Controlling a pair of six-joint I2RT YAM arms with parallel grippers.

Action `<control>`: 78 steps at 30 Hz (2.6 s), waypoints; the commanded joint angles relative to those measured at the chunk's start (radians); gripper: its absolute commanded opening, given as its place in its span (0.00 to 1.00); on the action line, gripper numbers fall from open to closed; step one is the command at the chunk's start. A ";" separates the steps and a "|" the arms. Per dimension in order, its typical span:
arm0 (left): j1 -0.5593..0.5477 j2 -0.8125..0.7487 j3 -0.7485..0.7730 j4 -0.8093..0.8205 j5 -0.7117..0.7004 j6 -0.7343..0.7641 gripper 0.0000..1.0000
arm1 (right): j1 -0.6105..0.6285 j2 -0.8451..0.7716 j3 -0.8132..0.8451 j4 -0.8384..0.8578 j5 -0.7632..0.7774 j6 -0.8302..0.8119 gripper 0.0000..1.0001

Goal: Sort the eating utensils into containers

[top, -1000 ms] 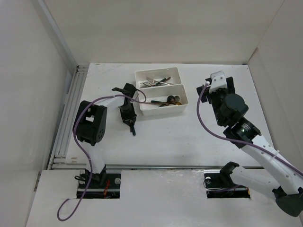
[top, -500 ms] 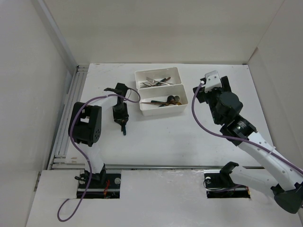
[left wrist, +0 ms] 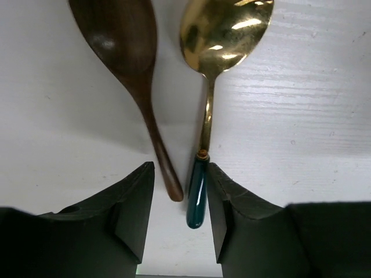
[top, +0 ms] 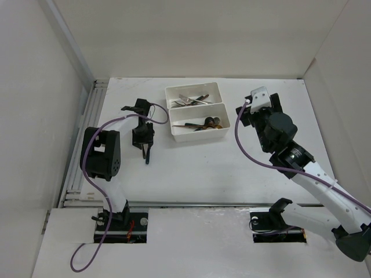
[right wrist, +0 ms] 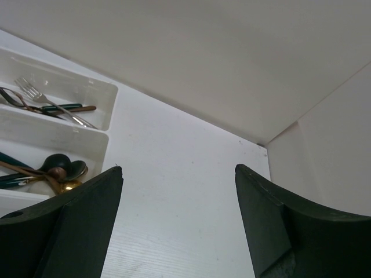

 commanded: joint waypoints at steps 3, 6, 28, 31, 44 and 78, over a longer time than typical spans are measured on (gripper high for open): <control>0.061 -0.037 0.046 0.006 -0.025 0.045 0.37 | 0.008 -0.022 0.045 0.019 -0.008 0.023 0.83; 0.083 -0.046 0.060 0.006 -0.025 0.046 0.36 | 0.008 -0.031 0.045 0.019 -0.008 0.023 0.83; 0.038 0.001 0.017 0.030 -0.028 0.059 0.35 | 0.008 -0.013 0.054 0.019 -0.008 0.023 0.83; 0.018 0.047 -0.003 0.006 -0.081 0.040 0.34 | 0.008 -0.013 0.064 0.019 -0.008 0.023 0.83; 0.066 0.164 0.000 -0.026 -0.175 0.033 0.00 | 0.017 -0.053 0.064 0.019 0.040 0.032 0.83; -0.465 0.072 0.324 0.528 -0.091 0.790 0.24 | 0.017 -0.171 0.001 0.039 0.092 0.059 0.83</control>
